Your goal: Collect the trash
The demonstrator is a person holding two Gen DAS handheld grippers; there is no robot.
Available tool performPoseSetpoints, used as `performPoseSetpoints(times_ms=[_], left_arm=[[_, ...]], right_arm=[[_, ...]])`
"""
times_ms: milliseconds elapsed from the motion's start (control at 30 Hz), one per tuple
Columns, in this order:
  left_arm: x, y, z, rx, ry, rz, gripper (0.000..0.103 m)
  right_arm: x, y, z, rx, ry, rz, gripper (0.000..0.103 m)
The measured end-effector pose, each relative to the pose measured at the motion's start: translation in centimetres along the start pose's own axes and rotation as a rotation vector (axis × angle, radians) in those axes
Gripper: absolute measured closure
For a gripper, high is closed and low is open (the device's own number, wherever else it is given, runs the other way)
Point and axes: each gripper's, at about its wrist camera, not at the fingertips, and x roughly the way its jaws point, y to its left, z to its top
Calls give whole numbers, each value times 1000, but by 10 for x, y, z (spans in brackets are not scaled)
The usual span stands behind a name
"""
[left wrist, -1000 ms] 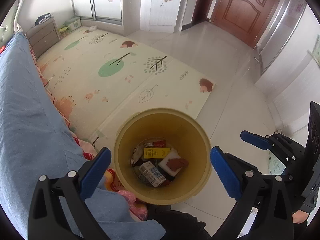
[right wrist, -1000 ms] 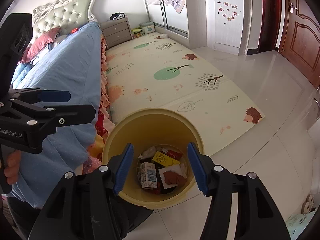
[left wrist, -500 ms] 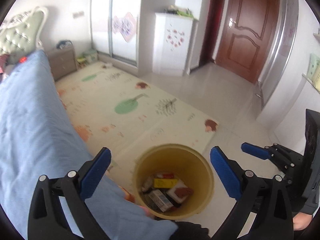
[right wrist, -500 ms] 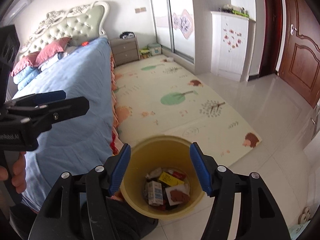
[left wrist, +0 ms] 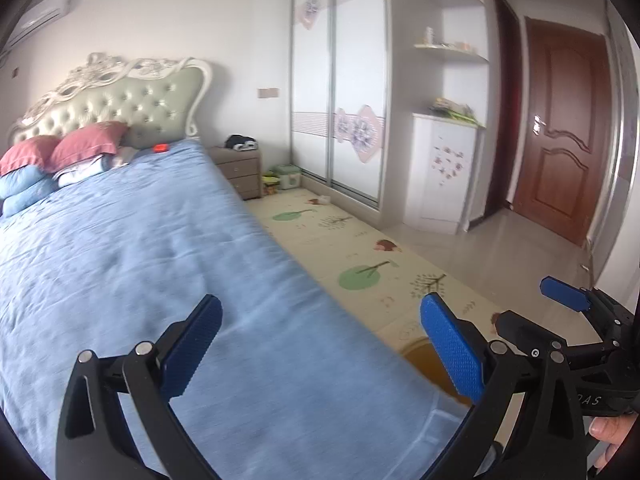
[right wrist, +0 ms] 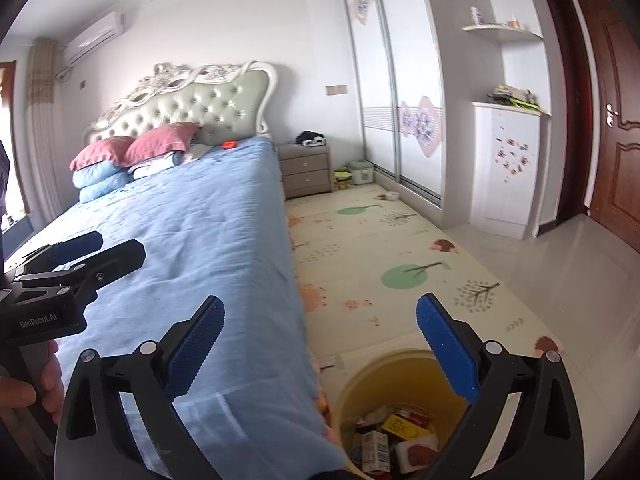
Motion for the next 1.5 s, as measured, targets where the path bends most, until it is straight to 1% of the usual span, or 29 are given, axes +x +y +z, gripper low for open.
performPoseSetpoints(times_ms=[133,267,367,500,600,667,800,933,1100,1233,1300,1333,1400,1500], left_arm=[[-19,41,-4,-54,-16,66,4],[-34,75,-10,-87,-29,131,4],[-43,102,-17,-128,-30,182,4],[-52,137,-25,-198,-37,228,4],[-61,162,-28,-237,-46,266,4],[-66,176,-28,-243,-61,310,4],[-77,196,-27,-235,-91,401,4],[-85,213,-23,-250,-109,447,4],[-85,229,-19,-267,-110,501,4],[-84,236,-17,-262,-128,558,4],[-84,236,-17,-254,-136,588,4],[-84,235,-17,-246,-146,595,4],[-83,234,-16,-236,-158,578,4],[-81,236,-16,-254,-158,549,4]], right_arm=[[5,34,9,-13,-15,50,8],[11,65,16,-16,-15,131,8],[14,94,20,-59,-37,172,8],[21,129,26,-104,-56,224,8],[28,142,29,-108,-48,260,8],[35,151,31,-109,-42,283,8],[47,170,35,-113,-41,312,8],[58,186,37,-113,-41,336,8],[66,203,41,-145,-58,349,8],[68,214,47,-163,-87,352,8],[70,219,48,-164,-87,358,8],[72,219,49,-162,-86,364,8],[75,221,48,-159,-80,370,8],[78,221,44,-167,-71,371,8]])
